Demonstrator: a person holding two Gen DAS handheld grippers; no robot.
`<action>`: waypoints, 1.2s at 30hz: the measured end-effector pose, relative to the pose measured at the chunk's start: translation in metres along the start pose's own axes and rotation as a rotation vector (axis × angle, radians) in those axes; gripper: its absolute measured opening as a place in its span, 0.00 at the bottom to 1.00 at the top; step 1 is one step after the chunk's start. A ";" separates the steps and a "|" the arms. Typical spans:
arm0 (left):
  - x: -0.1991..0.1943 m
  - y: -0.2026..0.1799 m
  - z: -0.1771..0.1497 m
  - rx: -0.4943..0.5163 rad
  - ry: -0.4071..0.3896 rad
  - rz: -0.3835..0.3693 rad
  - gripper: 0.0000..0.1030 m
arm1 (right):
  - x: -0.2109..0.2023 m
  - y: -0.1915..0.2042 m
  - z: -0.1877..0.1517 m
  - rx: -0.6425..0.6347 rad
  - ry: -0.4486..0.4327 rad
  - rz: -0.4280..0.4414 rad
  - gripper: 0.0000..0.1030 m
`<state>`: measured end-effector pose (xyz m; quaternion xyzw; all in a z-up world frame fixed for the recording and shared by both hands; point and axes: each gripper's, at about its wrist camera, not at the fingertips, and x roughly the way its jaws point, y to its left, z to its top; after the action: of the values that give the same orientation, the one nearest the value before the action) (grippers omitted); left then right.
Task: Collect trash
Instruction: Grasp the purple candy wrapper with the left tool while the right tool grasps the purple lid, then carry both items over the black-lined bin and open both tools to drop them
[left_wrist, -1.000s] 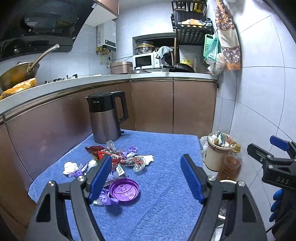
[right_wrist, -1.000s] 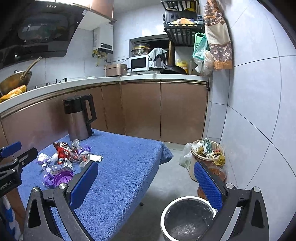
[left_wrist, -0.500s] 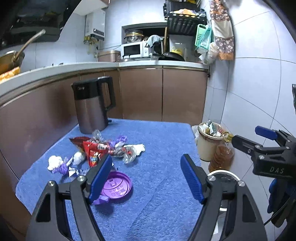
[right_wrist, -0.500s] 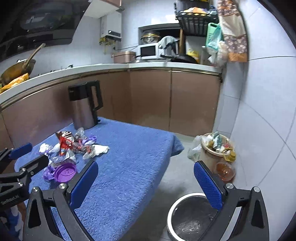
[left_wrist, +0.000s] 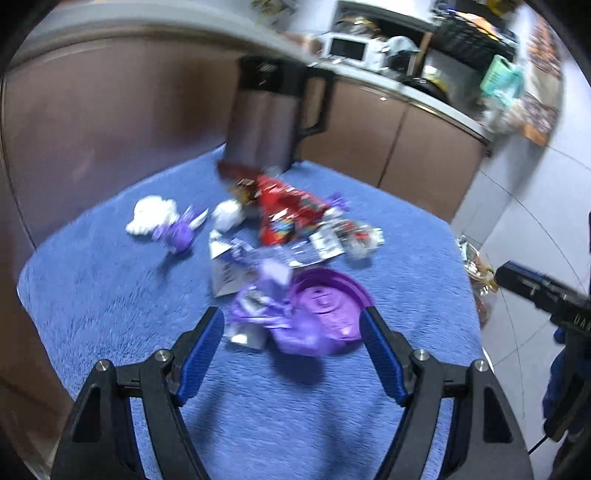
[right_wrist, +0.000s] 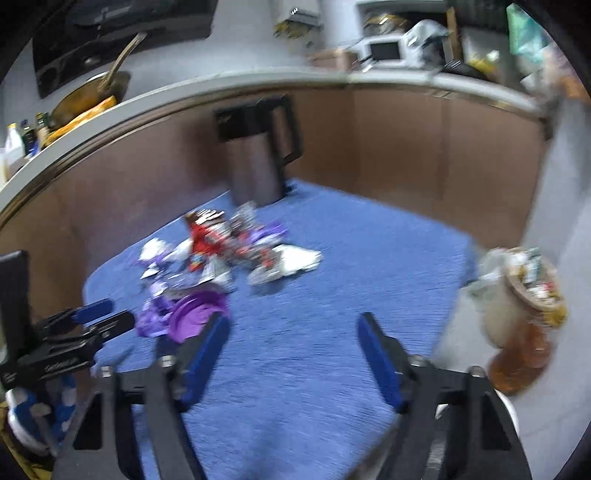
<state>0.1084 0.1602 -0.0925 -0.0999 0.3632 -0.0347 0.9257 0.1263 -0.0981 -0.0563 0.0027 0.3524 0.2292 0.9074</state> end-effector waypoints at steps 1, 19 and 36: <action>0.004 0.005 0.002 -0.016 0.010 0.001 0.72 | 0.012 0.003 0.003 -0.004 0.025 0.043 0.50; 0.065 0.028 0.001 -0.121 0.151 -0.020 0.39 | 0.148 0.036 -0.001 -0.064 0.316 0.265 0.10; -0.046 -0.008 0.013 -0.041 -0.031 -0.012 0.38 | 0.014 0.022 0.005 -0.041 0.027 0.151 0.06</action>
<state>0.0834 0.1609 -0.0511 -0.1214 0.3488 -0.0314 0.9288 0.1293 -0.0713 -0.0574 0.0076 0.3587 0.3043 0.8824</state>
